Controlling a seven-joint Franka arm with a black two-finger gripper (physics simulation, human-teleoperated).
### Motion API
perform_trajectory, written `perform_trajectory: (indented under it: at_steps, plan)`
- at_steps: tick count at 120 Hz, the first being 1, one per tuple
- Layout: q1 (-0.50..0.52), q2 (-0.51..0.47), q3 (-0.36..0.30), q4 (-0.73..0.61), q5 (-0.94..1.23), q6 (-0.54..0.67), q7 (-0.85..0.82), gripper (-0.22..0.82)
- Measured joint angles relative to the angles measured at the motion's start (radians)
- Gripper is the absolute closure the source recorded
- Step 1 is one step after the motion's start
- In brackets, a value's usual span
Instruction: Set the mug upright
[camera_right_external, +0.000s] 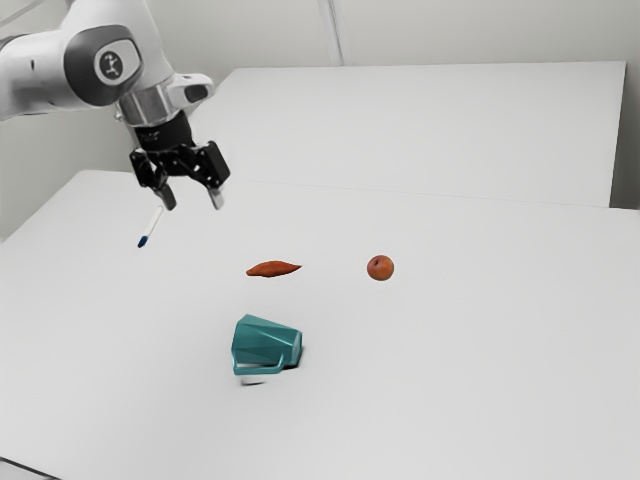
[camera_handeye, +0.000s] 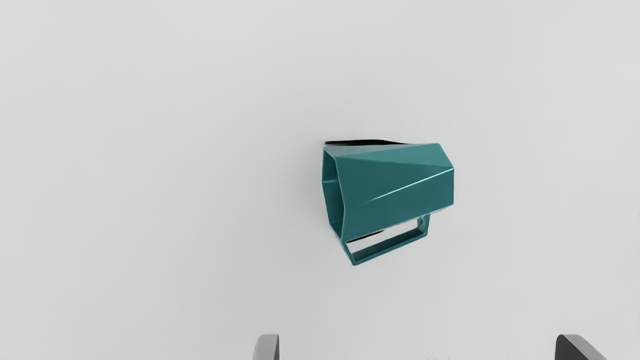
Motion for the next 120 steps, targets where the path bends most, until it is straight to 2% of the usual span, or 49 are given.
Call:
perform_trajectory:
  at_steps: [22, 42, 76, 120]
  plan:
    - [0.067, -0.018, 0.003, -0.157, -0.103, 0.031, 0.023, 0.00]
    - [0.146, -0.018, 0.003, -0.245, -0.187, 0.076, 0.108, 0.00]
    - [0.186, -0.003, 0.004, -0.370, -0.306, 0.227, 0.300, 0.00]
    - [0.251, 0.128, 0.003, -0.434, -0.523, 0.281, 0.535, 0.00]
